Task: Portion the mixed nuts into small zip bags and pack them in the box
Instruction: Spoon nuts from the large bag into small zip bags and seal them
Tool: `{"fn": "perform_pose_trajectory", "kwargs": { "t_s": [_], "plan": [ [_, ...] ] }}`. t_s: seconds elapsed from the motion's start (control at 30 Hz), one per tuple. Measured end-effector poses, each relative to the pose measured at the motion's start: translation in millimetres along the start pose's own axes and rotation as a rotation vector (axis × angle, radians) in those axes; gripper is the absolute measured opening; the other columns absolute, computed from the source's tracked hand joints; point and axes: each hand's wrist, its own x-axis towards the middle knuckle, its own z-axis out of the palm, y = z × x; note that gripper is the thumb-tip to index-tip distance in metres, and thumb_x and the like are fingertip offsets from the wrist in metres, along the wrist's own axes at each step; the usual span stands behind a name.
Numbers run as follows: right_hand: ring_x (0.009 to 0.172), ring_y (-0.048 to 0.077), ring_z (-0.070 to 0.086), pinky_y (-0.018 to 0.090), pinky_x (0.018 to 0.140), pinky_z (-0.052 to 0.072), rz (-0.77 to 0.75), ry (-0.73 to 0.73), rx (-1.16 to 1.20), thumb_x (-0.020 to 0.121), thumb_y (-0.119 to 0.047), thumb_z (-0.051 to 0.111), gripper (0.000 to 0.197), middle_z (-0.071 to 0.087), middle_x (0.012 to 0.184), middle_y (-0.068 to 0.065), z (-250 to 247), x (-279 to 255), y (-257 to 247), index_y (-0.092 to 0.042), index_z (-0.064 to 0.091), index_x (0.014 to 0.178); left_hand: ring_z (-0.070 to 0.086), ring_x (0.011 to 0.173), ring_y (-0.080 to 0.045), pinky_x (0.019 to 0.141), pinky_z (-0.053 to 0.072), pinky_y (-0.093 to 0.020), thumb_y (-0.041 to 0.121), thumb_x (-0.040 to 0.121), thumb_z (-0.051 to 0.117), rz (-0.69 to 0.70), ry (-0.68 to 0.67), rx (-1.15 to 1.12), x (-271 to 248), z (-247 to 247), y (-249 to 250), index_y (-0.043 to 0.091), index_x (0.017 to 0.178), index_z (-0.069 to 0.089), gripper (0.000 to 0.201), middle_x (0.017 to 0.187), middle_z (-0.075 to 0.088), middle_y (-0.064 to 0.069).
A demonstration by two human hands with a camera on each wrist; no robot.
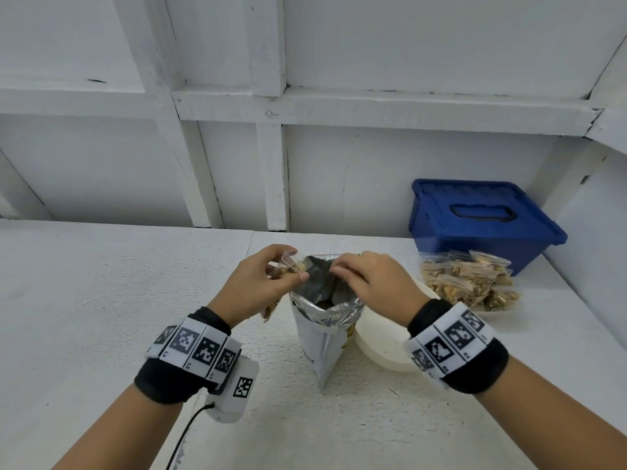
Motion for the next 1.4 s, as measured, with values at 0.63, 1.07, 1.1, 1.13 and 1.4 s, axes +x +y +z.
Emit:
{"fn": "perform_pose_trajectory", "kwargs": {
  "t_s": [0.63,1.07,1.1,1.13,1.4],
  "plan": [
    [0.057,0.008,0.055,0.019,0.062,0.044,0.322,0.09,0.37,0.097,-0.021,0.043,0.028,0.063,0.067,0.003,-13.4,8.0,11.9,-0.016,0.061,0.075,0.059,0.081,-0.003,0.066,0.043,-0.014,0.035,0.08,0.068,0.013,-0.004,0.031,-4.4,5.7,0.8,0.029,0.111,0.055,0.034,0.092,0.063,0.014],
    [0.04,0.003,0.05,0.016,0.038,0.037,0.678,0.337,0.806,0.097,-0.014,0.042,0.025,0.06,0.062,0.008,-30.9,0.2,25.4,-0.006,0.058,0.08,0.054,0.083,0.003,0.064,0.038,-0.008,0.032,0.081,0.068,0.015,0.013,0.093,-8.8,-1.7,7.0,0.026,0.116,0.054,0.038,0.096,0.059,0.014],
    [0.04,0.004,0.05,0.016,0.039,0.038,0.682,0.357,0.806,0.097,-0.014,0.042,0.025,0.06,0.062,0.008,-33.2,-0.1,25.7,-0.005,0.058,0.08,0.054,0.084,0.002,0.064,0.039,-0.008,0.032,0.08,0.069,0.016,0.015,0.098,-8.7,-2.7,8.3,0.025,0.116,0.054,0.039,0.096,0.059,0.014],
    [0.041,0.004,0.05,0.016,0.039,0.038,0.682,0.38,0.802,0.097,-0.013,0.042,0.024,0.06,0.062,0.008,-36.1,-0.3,25.6,-0.005,0.058,0.08,0.054,0.084,0.002,0.064,0.039,-0.008,0.033,0.08,0.069,0.018,0.016,0.108,-8.6,-3.8,9.5,0.025,0.116,0.054,0.04,0.097,0.059,0.013],
    [0.039,0.003,0.05,0.014,0.039,0.04,0.62,0.554,0.773,0.095,-0.011,0.043,0.021,0.059,0.061,0.006,-65.9,5.7,17.3,-0.002,0.059,0.084,0.051,0.093,-0.009,0.077,0.04,-0.018,0.039,0.079,0.069,0.087,-0.073,0.341,-9.3,-7.0,25.1,0.019,0.128,0.05,0.056,0.11,0.054,0.008]
  ]
}}
